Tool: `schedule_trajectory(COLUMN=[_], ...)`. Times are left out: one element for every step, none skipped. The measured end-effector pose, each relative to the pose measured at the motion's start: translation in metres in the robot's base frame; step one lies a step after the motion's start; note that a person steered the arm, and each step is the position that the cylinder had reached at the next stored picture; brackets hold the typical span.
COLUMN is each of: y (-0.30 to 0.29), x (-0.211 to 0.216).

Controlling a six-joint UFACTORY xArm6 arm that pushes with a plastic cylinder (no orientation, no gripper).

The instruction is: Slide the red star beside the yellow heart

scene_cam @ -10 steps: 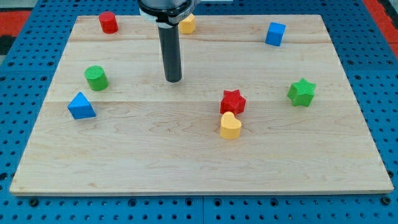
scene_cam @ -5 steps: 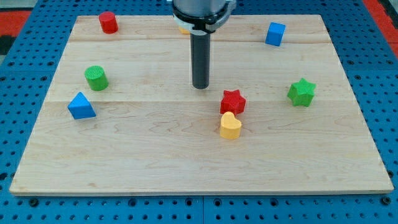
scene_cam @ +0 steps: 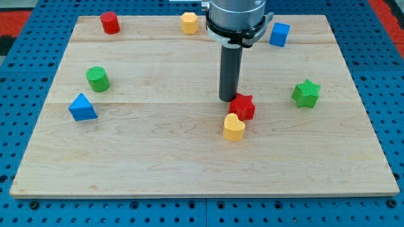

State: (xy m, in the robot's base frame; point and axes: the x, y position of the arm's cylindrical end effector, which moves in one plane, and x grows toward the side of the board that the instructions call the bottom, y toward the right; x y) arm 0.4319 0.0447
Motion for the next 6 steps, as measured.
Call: schedule_trajectory(y=[0.001, 0.01, 0.024, 0.025, 0.016, -0.029], x=[0.008, 0.019, 0.038, 0.042, 0.052, 0.055])
